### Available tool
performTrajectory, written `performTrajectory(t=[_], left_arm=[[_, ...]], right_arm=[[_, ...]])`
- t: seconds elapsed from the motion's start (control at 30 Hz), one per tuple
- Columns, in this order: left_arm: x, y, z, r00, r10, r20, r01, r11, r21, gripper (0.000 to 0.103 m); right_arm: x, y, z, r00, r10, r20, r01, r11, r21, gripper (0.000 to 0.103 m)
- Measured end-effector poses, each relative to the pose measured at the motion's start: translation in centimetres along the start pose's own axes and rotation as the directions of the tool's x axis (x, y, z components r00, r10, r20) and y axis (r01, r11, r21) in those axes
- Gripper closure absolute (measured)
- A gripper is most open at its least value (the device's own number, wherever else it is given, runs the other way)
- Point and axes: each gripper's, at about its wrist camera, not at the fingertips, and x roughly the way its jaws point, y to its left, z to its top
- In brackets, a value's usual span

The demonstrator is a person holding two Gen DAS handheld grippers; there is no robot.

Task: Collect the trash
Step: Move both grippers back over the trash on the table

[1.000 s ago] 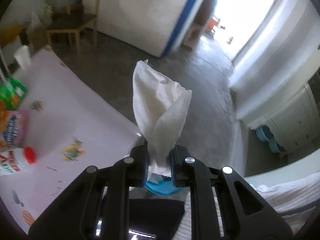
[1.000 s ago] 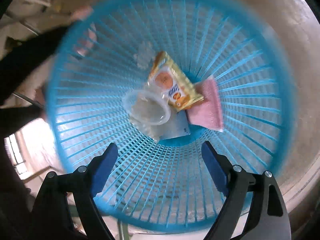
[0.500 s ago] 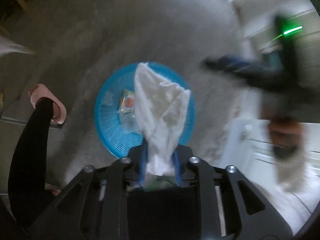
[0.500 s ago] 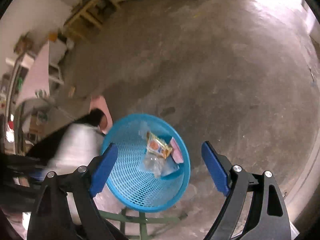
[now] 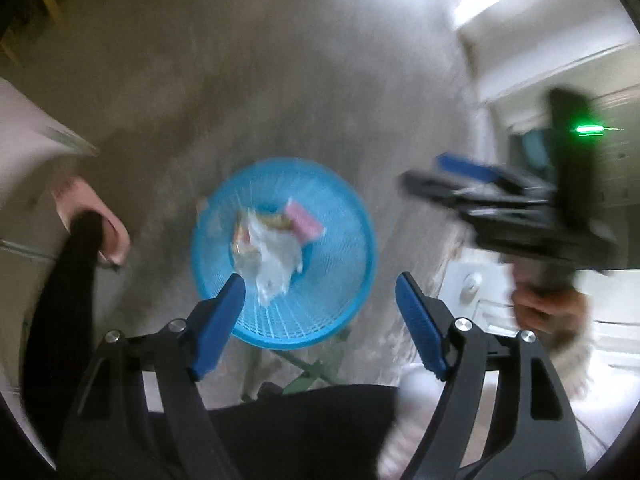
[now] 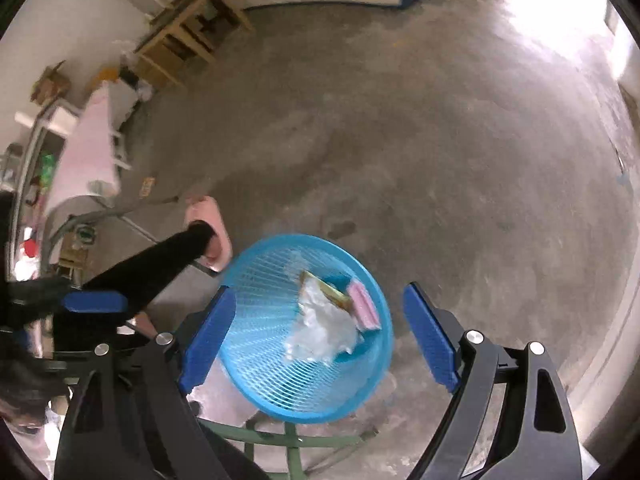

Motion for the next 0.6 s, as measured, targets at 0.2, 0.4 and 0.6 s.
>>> performTrajectory(t=[0.2, 0.4, 0.6], left_arm=[[-17.2, 1.7, -4.4, 0.926, 0.052, 0.374, -0.034, 0.998, -0.054, 0.030], [-29.9, 13.6, -13.4, 0.745, 0.449, 0.494, -0.225, 0.866, -0.447, 0.023], [-35.0, 30.2, -23.1, 0.673, 0.649, 0.355, -0.180, 0.610, -0.772, 0.023]], right_arm=[[-3.2, 7.3, 3.8, 0.989, 0.093, 0.113, -0.077, 0.987, -0.142, 0.020], [-4.7, 19.5, 7.6, 0.956, 0.259, 0.139, -0.193, 0.910, -0.366, 0.020], [-2.6, 31.7, 9.5, 0.932, 0.355, 0.070, -0.263, 0.797, -0.543, 0.020]])
